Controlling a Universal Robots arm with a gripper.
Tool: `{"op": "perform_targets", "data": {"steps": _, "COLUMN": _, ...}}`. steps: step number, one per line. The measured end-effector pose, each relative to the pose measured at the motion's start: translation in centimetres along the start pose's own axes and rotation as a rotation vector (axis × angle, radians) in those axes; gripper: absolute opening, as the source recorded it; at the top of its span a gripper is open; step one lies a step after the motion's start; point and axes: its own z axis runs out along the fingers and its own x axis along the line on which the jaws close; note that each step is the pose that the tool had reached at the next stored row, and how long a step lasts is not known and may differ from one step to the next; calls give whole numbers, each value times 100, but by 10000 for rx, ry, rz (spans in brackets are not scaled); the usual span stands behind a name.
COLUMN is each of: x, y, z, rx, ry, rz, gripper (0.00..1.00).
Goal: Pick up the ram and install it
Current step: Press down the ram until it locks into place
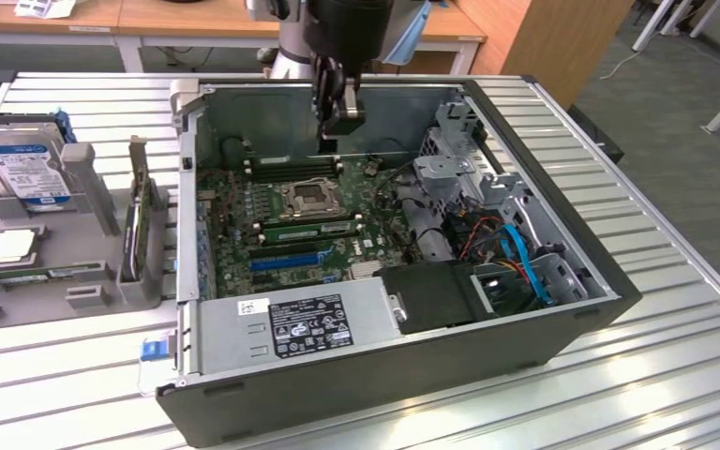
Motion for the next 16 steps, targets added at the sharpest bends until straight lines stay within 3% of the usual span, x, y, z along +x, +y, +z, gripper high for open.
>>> {"op": "perform_targets", "data": {"steps": 16, "x": 0, "y": -7, "z": 185, "rx": -1, "ry": 3, "rz": 0, "gripper": 10}}
